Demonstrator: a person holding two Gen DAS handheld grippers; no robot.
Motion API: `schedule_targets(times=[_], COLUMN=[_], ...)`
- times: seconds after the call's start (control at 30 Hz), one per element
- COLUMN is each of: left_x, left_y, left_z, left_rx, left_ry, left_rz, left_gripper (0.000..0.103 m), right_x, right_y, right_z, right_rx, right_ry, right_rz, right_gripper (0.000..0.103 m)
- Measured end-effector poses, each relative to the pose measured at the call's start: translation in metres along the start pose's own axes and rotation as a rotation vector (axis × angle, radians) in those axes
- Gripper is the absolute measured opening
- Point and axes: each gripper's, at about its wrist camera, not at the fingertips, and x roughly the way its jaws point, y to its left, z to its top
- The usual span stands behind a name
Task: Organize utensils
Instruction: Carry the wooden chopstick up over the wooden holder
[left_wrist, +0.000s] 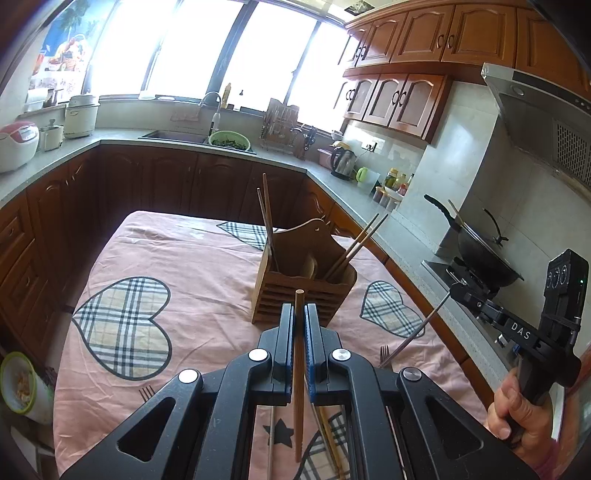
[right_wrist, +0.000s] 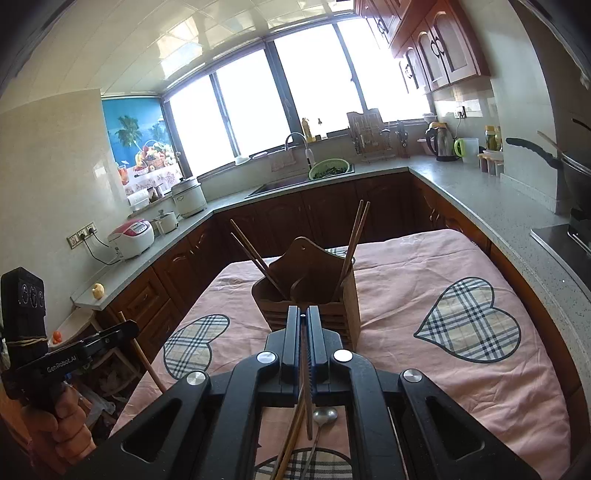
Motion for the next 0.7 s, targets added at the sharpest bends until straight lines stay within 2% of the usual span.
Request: schedule_targets(times=[0.7], left_x=[0.011], left_y=[0.008], left_z=[0.035], left_rx=[0.001], left_ry=[-0.08], left_rz=[0.006], left_gripper=[0.004], right_x=[-0.002], right_y=[0.005], right_z=[0.037], right_rx=[-0.029], right_ry=[-0.081], right_rz=[0.011], right_gripper=[0.003])
